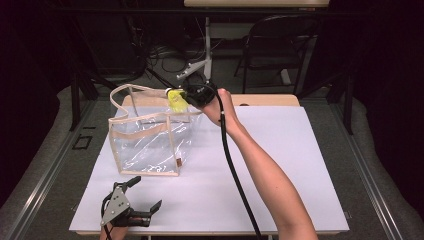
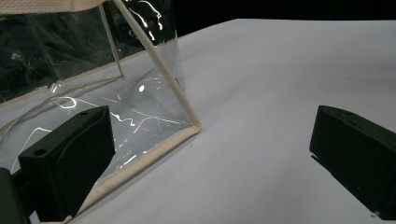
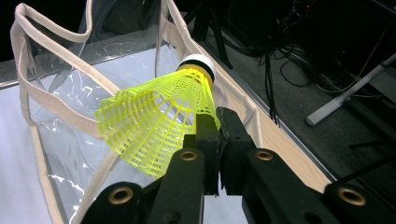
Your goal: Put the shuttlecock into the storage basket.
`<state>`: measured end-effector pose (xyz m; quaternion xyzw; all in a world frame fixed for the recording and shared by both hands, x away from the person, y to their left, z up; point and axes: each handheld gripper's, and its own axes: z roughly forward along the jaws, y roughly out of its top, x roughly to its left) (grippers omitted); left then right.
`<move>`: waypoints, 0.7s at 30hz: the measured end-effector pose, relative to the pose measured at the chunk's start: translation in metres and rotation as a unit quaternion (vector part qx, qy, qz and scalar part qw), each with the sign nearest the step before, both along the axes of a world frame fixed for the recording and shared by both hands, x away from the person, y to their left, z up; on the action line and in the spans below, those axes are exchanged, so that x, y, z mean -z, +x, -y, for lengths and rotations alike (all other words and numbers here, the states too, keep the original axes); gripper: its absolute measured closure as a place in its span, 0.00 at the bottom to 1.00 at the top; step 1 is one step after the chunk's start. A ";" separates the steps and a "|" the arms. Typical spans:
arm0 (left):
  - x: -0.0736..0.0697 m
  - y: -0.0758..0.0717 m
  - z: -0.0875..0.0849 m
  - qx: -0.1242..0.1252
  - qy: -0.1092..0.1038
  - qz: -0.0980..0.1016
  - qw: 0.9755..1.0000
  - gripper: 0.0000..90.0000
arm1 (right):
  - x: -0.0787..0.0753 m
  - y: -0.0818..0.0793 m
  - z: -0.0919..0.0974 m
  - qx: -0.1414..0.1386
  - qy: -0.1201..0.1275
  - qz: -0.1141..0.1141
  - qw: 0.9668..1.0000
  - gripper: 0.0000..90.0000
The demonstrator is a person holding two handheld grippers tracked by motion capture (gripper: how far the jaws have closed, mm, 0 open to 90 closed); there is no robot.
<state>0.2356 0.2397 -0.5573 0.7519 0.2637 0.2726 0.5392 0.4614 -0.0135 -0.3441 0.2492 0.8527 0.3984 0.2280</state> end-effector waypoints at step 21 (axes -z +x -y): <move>0.000 0.000 0.000 -0.001 0.000 0.001 1.000 0.00 | 0.006 0.010 -0.011 -0.003 -0.001 -0.027 1.000 0.98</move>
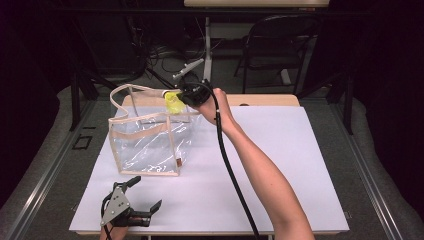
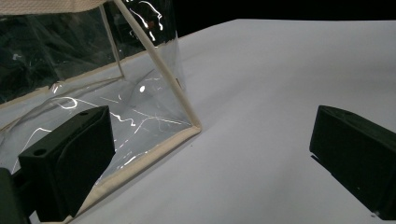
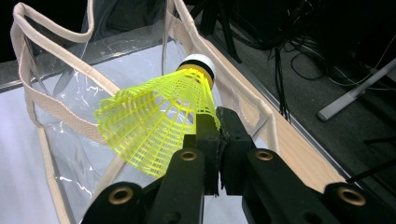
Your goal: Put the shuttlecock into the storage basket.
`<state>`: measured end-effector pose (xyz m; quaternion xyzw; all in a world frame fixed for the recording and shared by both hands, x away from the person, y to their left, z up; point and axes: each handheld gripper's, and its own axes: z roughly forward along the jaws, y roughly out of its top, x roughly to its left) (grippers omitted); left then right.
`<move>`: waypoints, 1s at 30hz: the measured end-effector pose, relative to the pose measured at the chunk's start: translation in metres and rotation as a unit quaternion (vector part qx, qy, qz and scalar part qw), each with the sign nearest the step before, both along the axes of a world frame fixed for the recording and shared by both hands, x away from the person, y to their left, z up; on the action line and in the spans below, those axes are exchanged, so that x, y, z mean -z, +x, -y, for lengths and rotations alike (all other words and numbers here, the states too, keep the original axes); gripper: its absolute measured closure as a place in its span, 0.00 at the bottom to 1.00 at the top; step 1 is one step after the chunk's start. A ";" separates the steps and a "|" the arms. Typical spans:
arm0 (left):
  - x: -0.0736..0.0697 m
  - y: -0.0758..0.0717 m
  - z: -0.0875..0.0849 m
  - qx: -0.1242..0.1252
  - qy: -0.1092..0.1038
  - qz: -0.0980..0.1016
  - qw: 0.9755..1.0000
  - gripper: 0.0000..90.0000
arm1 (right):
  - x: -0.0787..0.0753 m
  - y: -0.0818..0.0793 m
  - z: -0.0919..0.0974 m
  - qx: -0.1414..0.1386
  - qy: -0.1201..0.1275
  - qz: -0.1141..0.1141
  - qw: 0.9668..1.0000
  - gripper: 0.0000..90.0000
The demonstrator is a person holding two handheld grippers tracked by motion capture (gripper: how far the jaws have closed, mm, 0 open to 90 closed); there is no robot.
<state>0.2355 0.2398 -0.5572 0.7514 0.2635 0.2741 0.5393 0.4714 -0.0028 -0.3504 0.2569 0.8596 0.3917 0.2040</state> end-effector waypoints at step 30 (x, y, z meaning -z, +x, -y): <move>0.000 0.000 -0.001 -0.002 -0.001 0.000 1.000 0.00 | 0.012 0.016 -0.001 0.015 0.008 -0.054 0.998 0.97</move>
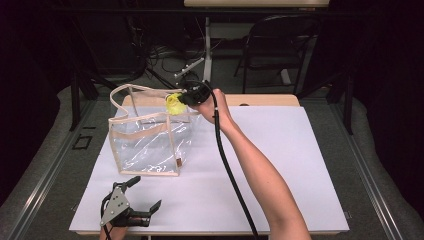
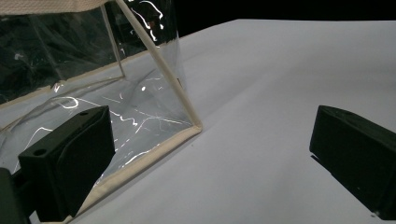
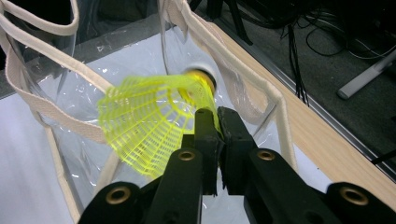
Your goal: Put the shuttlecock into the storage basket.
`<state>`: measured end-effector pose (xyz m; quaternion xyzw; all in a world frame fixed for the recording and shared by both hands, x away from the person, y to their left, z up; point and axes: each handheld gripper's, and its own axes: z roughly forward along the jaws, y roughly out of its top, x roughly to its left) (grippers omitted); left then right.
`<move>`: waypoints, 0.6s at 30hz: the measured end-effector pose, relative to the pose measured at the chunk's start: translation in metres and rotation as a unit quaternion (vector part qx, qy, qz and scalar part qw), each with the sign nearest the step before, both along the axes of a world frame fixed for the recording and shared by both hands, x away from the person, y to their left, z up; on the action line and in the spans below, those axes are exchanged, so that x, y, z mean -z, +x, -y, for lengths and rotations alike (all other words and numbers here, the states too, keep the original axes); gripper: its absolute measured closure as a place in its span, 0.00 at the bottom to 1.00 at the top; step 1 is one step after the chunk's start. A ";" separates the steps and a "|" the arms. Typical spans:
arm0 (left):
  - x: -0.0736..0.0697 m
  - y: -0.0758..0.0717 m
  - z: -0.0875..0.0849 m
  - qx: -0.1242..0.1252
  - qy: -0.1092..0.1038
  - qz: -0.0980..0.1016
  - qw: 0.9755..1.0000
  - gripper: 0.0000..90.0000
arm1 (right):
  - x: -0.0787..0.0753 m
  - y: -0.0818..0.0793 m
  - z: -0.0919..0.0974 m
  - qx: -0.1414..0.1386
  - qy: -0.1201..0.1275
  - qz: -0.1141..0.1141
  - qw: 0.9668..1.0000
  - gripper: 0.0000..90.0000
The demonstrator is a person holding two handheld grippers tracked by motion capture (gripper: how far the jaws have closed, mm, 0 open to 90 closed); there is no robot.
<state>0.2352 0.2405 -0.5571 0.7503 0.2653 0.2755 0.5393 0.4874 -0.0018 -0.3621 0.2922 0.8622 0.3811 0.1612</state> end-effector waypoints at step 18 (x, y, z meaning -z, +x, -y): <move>0.000 0.000 0.000 0.000 -0.001 0.001 1.000 0.00 | 0.006 0.001 -0.007 0.011 -0.013 -0.004 1.000 0.96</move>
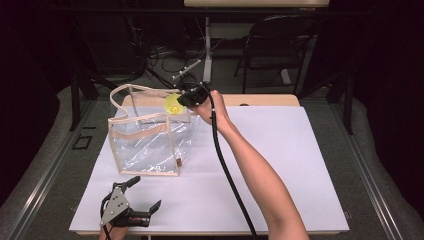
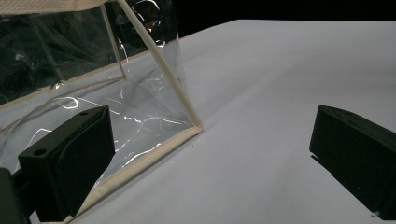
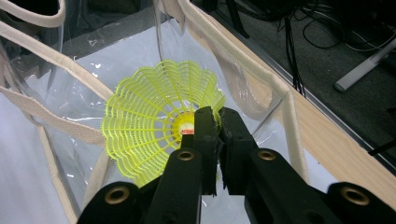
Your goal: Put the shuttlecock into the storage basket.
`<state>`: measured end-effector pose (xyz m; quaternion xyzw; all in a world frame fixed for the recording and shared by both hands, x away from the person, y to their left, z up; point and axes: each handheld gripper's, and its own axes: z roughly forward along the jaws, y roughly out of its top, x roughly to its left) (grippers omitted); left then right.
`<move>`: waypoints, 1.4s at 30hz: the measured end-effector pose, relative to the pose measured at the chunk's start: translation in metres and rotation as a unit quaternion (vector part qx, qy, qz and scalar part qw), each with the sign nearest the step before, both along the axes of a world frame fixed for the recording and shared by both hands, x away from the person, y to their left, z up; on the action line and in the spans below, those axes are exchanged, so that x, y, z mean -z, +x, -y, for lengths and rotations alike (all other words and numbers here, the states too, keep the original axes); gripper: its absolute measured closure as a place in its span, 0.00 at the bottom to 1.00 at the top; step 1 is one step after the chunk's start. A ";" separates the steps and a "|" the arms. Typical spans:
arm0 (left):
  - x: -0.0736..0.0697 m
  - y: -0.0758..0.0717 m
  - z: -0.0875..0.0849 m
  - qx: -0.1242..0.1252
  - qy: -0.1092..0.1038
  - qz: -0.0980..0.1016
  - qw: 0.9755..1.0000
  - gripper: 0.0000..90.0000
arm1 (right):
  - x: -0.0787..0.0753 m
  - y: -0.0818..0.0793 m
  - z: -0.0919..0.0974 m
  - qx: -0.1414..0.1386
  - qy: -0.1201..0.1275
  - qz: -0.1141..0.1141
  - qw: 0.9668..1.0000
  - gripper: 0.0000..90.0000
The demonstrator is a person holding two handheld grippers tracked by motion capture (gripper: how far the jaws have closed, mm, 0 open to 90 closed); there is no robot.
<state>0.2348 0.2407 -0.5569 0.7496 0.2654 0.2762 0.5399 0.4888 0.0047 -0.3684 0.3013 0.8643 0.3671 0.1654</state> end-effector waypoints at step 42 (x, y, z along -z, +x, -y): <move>0.000 0.000 0.001 0.002 0.002 0.001 1.000 0.00 | -0.013 -0.023 0.033 -0.015 0.022 0.017 1.000 0.18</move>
